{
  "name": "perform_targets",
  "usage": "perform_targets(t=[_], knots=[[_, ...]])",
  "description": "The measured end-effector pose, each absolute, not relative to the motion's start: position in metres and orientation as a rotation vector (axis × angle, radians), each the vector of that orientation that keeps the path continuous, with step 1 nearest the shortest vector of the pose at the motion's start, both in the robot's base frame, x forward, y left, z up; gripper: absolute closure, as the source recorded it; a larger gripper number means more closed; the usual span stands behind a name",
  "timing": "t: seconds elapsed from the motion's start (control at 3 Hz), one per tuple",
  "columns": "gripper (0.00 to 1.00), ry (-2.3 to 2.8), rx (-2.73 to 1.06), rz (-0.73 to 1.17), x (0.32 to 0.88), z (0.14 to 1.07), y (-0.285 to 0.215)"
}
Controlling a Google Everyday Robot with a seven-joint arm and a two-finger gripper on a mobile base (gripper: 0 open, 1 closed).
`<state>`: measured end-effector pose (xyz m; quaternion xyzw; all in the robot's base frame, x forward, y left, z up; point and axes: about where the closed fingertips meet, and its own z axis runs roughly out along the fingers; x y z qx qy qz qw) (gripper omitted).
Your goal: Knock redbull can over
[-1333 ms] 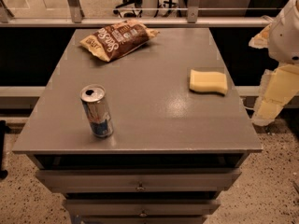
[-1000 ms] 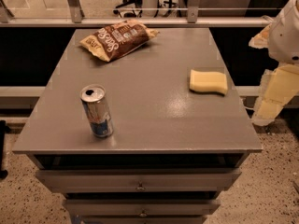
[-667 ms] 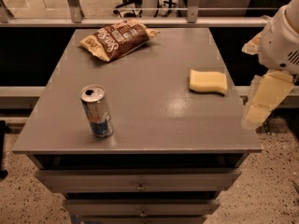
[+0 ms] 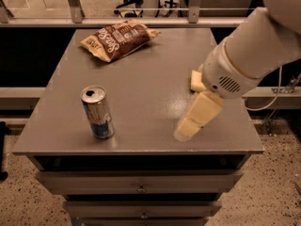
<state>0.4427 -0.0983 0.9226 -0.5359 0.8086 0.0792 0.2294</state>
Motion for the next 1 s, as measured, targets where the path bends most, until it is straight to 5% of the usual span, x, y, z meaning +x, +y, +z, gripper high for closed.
perform_targets(t=[1.0], knots=[[0.00, 2.135, -1.414, 0.396, 0.434, 0.910, -0.036]])
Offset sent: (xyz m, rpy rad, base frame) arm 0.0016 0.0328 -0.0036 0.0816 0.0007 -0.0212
